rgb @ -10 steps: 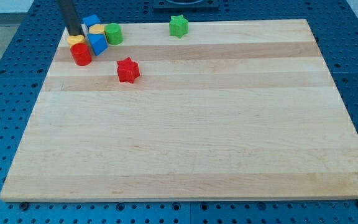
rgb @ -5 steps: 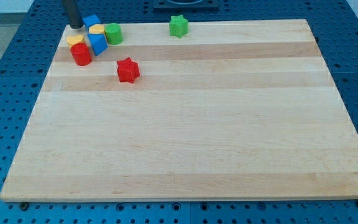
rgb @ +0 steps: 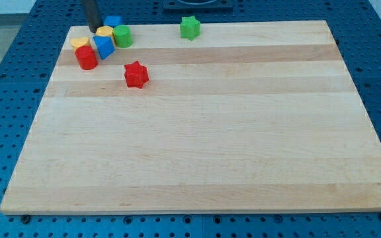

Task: Move the blue cube close to green star

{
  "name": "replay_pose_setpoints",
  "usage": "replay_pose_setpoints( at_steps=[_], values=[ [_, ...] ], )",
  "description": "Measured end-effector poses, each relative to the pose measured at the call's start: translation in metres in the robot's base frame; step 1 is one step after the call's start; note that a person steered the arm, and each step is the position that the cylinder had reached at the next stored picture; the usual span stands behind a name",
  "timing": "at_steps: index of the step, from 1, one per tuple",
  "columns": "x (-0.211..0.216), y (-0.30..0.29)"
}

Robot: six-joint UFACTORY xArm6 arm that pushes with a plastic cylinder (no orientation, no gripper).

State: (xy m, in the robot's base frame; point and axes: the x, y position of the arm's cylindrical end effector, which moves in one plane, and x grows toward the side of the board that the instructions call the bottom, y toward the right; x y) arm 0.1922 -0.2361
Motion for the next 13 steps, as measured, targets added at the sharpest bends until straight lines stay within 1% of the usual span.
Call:
replay_pose_setpoints(
  at_steps=[1,2,3,4,5,6,7,9,10,12,13],
  values=[
    [0.000,0.004],
    [0.000,0.026],
    [0.004,0.037],
    [0.024,0.038],
    [0.026,0.033],
    [0.007,0.005],
    [-0.001,0.002],
    [-0.001,0.042],
    [0.001,0.043],
    [0.057,0.070],
    [0.059,0.070]
  ],
)
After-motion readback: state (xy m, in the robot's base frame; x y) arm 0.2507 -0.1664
